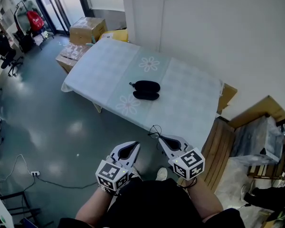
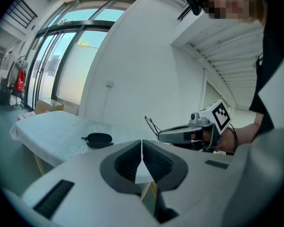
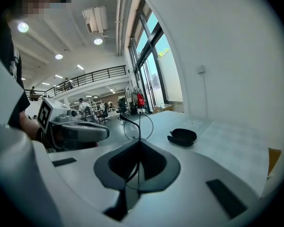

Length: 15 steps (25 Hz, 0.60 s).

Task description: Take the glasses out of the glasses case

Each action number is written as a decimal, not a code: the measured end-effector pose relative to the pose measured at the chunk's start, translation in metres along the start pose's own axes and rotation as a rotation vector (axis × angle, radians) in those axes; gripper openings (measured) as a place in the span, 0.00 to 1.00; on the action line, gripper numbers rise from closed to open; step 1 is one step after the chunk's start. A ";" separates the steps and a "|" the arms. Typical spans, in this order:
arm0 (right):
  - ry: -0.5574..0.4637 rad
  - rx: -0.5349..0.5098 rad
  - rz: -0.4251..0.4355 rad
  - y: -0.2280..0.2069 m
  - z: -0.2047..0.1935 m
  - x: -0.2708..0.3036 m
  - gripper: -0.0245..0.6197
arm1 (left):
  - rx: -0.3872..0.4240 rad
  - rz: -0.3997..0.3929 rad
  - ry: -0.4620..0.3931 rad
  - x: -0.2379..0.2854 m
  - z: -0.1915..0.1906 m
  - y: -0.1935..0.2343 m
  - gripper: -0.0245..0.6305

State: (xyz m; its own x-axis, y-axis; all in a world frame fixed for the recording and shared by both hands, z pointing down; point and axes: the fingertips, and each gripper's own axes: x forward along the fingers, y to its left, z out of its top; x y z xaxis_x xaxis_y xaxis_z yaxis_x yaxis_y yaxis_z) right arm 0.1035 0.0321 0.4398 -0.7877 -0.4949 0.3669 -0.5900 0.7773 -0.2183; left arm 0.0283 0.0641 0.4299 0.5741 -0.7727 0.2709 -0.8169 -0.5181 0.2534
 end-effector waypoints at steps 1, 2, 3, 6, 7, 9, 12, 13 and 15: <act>0.000 -0.003 0.007 0.000 0.000 -0.001 0.08 | 0.000 0.007 -0.001 0.000 -0.001 -0.002 0.08; -0.001 -0.006 0.014 0.000 0.000 -0.002 0.08 | 0.000 0.014 -0.001 -0.001 -0.001 -0.004 0.08; -0.002 -0.009 0.021 0.000 0.000 -0.003 0.08 | 0.000 0.022 -0.002 -0.002 -0.001 -0.006 0.08; -0.010 -0.013 0.036 -0.001 0.002 -0.006 0.08 | 0.000 0.041 -0.005 -0.003 -0.001 -0.009 0.08; -0.011 -0.014 0.040 -0.002 0.003 -0.007 0.08 | -0.002 0.046 -0.004 -0.003 -0.001 -0.010 0.08; -0.013 -0.015 0.047 -0.003 0.002 -0.010 0.08 | -0.006 0.055 0.002 -0.003 -0.005 -0.013 0.08; -0.011 -0.014 0.054 -0.007 0.000 -0.013 0.08 | -0.007 0.061 0.007 0.001 -0.008 -0.017 0.08; -0.010 -0.012 0.056 -0.008 -0.002 -0.014 0.08 | -0.008 0.061 0.007 0.002 -0.008 -0.018 0.08; -0.005 -0.010 0.060 -0.009 -0.005 -0.015 0.08 | -0.009 0.062 0.006 0.004 -0.009 -0.020 0.08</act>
State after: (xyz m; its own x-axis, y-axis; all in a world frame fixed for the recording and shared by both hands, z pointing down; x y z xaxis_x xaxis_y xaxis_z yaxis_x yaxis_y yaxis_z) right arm 0.1214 0.0346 0.4405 -0.8227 -0.4490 0.3486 -0.5396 0.8097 -0.2307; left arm 0.0478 0.0746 0.4344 0.5224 -0.8010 0.2924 -0.8506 -0.4656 0.2443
